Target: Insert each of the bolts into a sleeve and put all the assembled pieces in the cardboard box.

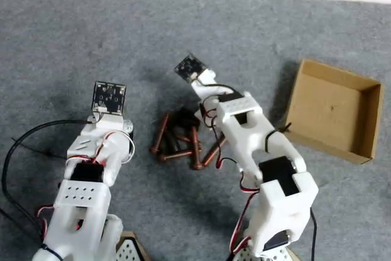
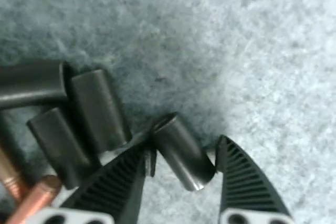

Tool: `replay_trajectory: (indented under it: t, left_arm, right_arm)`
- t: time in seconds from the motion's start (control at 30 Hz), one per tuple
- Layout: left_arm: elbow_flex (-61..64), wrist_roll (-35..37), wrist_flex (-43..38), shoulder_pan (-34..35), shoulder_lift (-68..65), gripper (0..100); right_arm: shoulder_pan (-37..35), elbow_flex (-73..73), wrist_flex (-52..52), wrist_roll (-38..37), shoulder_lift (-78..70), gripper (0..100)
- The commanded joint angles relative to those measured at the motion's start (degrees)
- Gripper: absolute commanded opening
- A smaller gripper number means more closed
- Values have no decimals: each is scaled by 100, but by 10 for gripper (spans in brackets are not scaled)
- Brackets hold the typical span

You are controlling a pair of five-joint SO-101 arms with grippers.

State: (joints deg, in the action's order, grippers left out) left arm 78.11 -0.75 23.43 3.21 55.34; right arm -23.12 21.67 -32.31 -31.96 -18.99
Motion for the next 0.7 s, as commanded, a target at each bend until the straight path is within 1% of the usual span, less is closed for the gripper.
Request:
replay_trajectory:
  t: [0.0,0.07,0.13,0.17,0.2,0.33,0.37,0.43,0.53,0.67]
  left_arm:
    - [-31,-44,-114,22,136,14]
    - [-31,-44,-114,22,136,14]
    - [-31,-44,-114,22,136,14]
    - [-31,-44,-114,22,136,14]
    - [-31,-44,-114,22,136,14]
    - [-31,-44,-114,22,136,14]
    - [-31,-44,-114,22,136,14]
    - [-31,-44,-114,22,136,14]
    - [-31,-44,-114,22,136,14]
    - [-31,-44,-114,22,136,14]
  right_arm:
    - [-119,-233,110,-44,-119,146]
    - [-119,-233,110,-53,-110,91]
    - [-110,-233,110,-62,-110,9]
    - [-110,-233,110,-44,-101,0]
    - [-101,-233,110,-44,-101,13]
    - [-31,-224,101,-18,-57,3]
    - [22,-215,101,79,40,3]
    - [145,-163,101,519,365,3]
    - [312,330,286,1037,1024,3]
    - [321,1604,1059,1169,1982,3]
